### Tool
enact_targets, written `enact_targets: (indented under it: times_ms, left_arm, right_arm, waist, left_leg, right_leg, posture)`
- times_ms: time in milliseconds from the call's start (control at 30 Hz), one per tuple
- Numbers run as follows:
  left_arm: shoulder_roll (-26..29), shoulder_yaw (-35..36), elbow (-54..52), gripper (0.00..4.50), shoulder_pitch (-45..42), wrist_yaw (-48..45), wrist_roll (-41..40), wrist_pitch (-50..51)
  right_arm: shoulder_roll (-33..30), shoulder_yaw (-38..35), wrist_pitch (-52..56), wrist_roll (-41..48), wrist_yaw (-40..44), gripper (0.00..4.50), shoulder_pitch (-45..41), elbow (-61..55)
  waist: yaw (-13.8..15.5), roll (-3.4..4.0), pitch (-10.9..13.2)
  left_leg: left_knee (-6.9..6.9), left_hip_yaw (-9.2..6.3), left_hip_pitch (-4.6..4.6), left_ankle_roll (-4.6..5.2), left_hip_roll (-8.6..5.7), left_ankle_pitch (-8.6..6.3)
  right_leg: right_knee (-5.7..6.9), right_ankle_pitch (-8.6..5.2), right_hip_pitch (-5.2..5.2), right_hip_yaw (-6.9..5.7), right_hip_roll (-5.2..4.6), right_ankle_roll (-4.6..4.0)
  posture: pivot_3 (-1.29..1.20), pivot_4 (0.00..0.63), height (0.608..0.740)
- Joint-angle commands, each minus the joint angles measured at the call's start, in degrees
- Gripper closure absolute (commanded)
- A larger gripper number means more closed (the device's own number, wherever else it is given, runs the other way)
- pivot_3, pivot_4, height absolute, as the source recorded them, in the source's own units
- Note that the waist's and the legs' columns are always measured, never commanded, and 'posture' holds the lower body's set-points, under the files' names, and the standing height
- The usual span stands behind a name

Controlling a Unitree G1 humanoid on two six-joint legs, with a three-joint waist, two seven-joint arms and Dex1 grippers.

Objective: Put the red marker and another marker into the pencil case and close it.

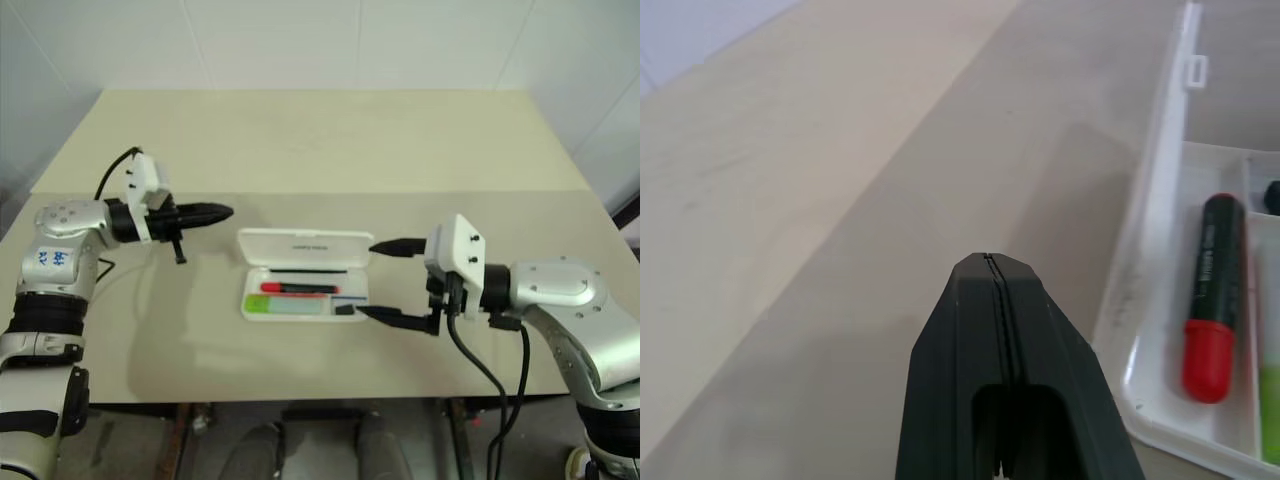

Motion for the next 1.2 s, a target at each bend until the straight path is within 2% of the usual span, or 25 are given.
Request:
enact_targets:
  times_ms: [33,367,767,1200]
  left_arm:
    - [0.1,0.0,-3.9,4.49,-0.8,-4.2,-2.6,1.1]
    - [-1.3,-3.5,-3.7,4.49,-1.9,-8.4,-0.6,0.0]
    - [-0.5,-12.1,-6.8,4.49,-1.1,-19.4,2.4,-2.7]
    - [-4.7,-18.5,-2.3,4.49,-2.6,-16.4,9.5,-2.2]
  right_arm:
    - [-0.5,-1.7,-1.2,0.3,-0.5,0.0,0.3,-1.8]
    - [-0.4,-1.8,-1.3,0.0,-1.0,0.0,0.2,-1.8]
    - [-0.7,-1.9,-1.7,-0.5,-1.3,0.0,-0.3,-1.5]
    - [0.2,-1.0,-1.3,-0.5,-3.7,0.0,-1.8,-2.8]
  waist:
    - [0.0,0.0,0.0]
    - [0.0,0.0,0.0]
    - [0.0,0.0,0.0]
    - [0.1,0.0,0.0]
  left_leg:
    - [0.0,0.0,0.0,0.0,0.0,0.0]
    - [0.01,0.0,0.0,0.0,0.0,0.0]
    - [-0.01,0.0,-0.01,0.0,0.0,0.0]
    - [0.0,0.0,-0.01,0.0,-0.01,0.0]
  right_leg:
    - [-0.01,0.0,0.0,0.0,0.0,0.0]
    - [-0.01,0.0,0.01,0.0,0.0,0.0]
    - [-0.04,-0.01,0.01,0.01,0.0,-0.01]
    - [-0.04,-0.01,0.01,0.02,0.0,-0.01]
  posture:
    - [0.0,0.15,0.74]
    - [0.0,0.15,0.74]
    - [0.0,0.15,0.74]
    - [0.0,0.15,0.74]
